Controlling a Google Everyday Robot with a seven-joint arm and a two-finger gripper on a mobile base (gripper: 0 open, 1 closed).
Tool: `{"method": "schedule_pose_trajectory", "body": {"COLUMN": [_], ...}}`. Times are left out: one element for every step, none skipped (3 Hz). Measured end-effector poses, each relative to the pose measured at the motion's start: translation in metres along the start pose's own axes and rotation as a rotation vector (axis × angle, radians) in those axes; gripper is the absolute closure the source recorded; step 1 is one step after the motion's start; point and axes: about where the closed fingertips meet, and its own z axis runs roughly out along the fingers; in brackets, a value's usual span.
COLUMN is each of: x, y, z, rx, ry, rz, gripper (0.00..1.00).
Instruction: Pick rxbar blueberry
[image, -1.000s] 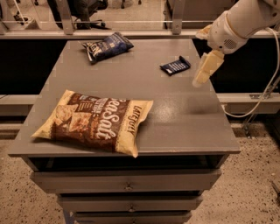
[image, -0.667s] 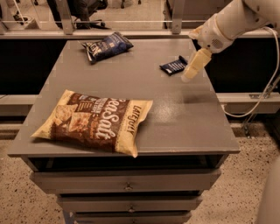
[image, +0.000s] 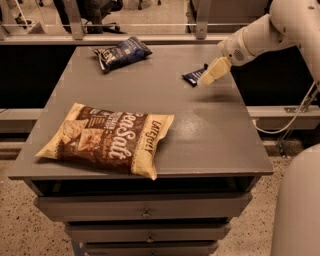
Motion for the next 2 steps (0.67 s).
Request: {"method": "schedule_pose_trajectory", "body": {"x": [0.008,0.018], "y": [-0.013,-0.02], "z": [0.021,0.041], "rx": [0.028,0.037], "ry": [-0.025,-0.033], "rz": [0.075,0.131], "gripper": [0.0,0.0]}}
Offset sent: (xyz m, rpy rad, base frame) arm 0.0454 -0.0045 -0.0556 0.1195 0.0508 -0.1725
